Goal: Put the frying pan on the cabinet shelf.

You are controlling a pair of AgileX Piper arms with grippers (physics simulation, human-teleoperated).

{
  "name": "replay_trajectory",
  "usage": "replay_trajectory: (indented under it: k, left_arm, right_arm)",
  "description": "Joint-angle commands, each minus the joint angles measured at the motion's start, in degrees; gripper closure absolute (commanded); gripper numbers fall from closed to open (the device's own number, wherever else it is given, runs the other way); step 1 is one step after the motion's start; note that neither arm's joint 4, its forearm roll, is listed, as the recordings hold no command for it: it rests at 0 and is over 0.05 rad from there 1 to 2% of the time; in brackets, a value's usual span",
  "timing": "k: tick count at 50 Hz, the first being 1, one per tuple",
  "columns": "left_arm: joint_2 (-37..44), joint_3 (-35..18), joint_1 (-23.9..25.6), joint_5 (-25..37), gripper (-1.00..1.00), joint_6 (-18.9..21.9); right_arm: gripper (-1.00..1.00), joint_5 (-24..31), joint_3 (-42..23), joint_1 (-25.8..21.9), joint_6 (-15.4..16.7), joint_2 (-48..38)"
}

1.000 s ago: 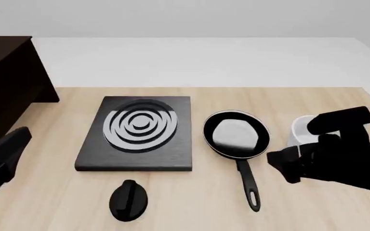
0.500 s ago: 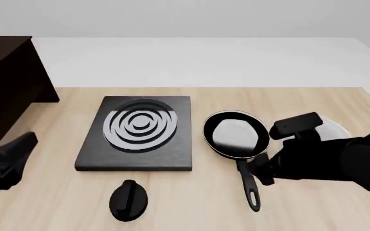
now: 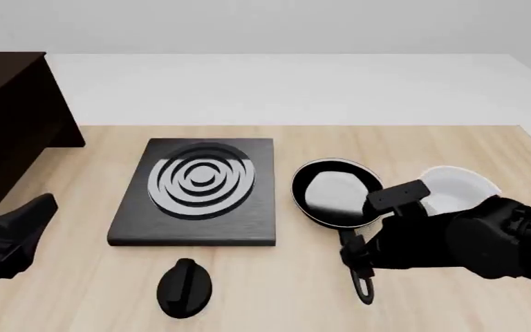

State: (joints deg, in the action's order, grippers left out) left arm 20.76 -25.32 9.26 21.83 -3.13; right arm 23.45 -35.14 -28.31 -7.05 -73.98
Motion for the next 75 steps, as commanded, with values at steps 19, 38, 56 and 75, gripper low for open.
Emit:
replay_trajectory:
  k: [19, 38, 56, 75]
  left_arm:
    - [-0.76, 2.10, 0.19, -0.42, -1.00, -0.36]
    - [-0.38, 1.89, 0.58, -0.34, -1.00, -0.21]
    - [-0.15, 3.01, 0.82, -1.26, -1.00, 0.01]
    - [0.01, 4.24, 0.81, -2.19, -1.00, 0.06]
  right_arm:
    - [-1.00, -8.99, 6.30, -0.07, -0.13, -4.63]
    - [-1.00, -12.03, 6.87, -1.74, -1.52, -8.27]
    - [-1.00, -16.05, 7.86, -1.11, -2.41, -11.35]
    - [-1.00, -15.88, 6.68, 0.03, -2.12, -12.18]
